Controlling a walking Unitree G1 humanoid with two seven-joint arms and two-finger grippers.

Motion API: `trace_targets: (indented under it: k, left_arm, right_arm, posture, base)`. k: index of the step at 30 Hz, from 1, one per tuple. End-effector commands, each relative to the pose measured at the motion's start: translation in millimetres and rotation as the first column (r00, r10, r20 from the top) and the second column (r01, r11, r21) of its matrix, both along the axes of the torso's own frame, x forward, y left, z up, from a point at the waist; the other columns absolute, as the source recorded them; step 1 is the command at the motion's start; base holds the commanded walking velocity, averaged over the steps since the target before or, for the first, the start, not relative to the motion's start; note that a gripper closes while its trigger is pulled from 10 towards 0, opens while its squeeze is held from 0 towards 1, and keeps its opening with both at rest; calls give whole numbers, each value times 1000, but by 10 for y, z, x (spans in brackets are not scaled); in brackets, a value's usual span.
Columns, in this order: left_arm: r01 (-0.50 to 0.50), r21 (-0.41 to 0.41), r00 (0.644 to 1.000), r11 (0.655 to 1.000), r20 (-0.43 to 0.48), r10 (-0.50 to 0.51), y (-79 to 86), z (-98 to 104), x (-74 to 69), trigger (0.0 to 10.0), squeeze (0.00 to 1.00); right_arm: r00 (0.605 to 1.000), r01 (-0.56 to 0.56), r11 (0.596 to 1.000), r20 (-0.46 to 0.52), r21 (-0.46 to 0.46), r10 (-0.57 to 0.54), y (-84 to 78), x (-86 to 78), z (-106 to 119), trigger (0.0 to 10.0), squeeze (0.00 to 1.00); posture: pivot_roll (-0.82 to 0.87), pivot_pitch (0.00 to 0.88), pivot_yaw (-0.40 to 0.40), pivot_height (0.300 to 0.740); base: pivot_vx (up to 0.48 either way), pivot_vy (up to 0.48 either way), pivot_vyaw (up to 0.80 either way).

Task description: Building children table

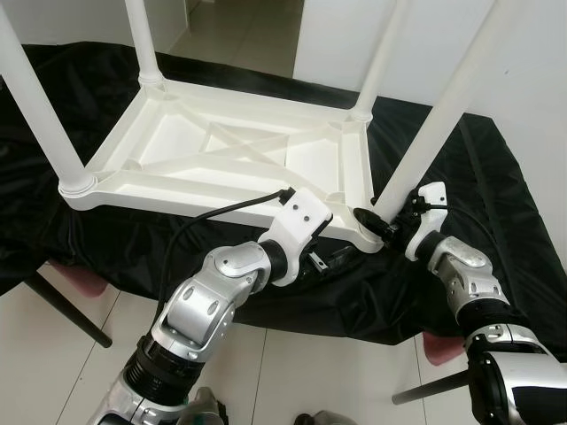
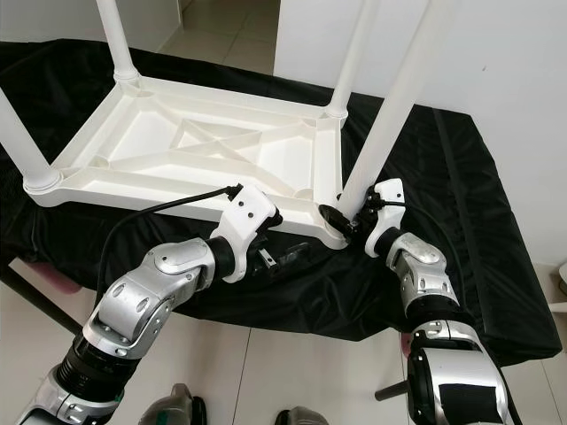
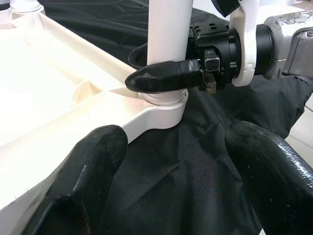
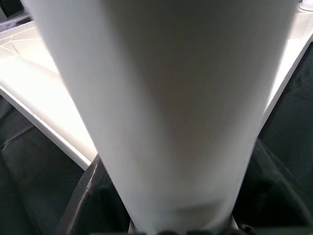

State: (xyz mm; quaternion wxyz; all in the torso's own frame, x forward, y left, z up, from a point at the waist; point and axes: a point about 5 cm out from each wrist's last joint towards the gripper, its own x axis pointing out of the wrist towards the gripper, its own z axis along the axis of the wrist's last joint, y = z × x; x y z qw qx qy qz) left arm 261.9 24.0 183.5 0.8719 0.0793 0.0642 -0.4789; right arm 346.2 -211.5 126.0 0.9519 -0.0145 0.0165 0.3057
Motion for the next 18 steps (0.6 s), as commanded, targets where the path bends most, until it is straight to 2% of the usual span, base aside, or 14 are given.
trace_targets:
  k: [1, 2, 4, 5, 9, 10, 13, 17, 18]
  left_arm:
    - [-2, 0, 1000, 1000, 10, 2, -21, 14, -3, 10000, 0]
    - [-2, -1, 1000, 1000, 9, 2, -22, 12, -5, 10000, 0]
    - [-2, -2, 1000, 1000, 8, 2, -23, 12, -7, 10000, 0]
    - [-2, -2, 1000, 1000, 8, 2, -24, 11, -8, 10000, 0]
    - [-2, -2, 1000, 1000, 7, 2, -24, 9, -10, 10000, 0]
    - [-2, -3, 1000, 1000, 7, 2, -29, 6, -16, 10000, 0]
    - [-2, -3, 1000, 1000, 7, 2, -29, 6, -16, 10000, 0]
    - [3, -4, 1000, 1000, 5, -3, -38, -6, -29, 10000, 0]
    - [3, -4, 1000, 1000, 5, -3, -38, -6, -29, 10000, 0]
  right_arm:
    - [1000, -15, 1000, -19, 12, 15, -11, -24, -41, 0, 0]
    - [1000, -20, 1000, -14, 13, 20, 2, -33, -46, 3294, 0]
    - [1000, -17, 1000, -11, 9, 17, 11, -39, -54, 3294, 0]
    - [1000, -11, 1000, -9, 4, 11, 24, -43, -61, 10000, 0]
    - [1000, 2, 1000, -8, 9, -2, 53, -48, -76, 10000, 0]
    - [999, 41, 999, -9, 19, -41, 123, -68, -114, 10000, 0]
    - [999, 41, 999, -9, 19, -41, 123, -68, -114, 10000, 0]
    - [980, 201, 979, -19, 41, -200, 327, -98, -202, 10000, 0]
    - [980, 201, 979, -19, 41, -200, 327, -98, -202, 10000, 0]
  posture:
    - [90, 37, -56, 740]
    - [90, 39, -58, 740]
    - [90, 39, -58, 740]
    - [90, 39, -58, 740]
    - [90, 40, -61, 740]
    - [91, 38, -68, 740]
    - [91, 38, -68, 740]
    - [87, 31, -69, 740]
    - [87, 31, -69, 740]
  base:
    - [0, 0, 0]
    - [0, 0, 0]
    - [0, 0, 0]
    - [0, 0, 0]
    - [0, 0, 0]
    - [0, 0, 0]
    - [0, 0, 0]
    - [0, 0, 0]
    - [0, 0, 0]
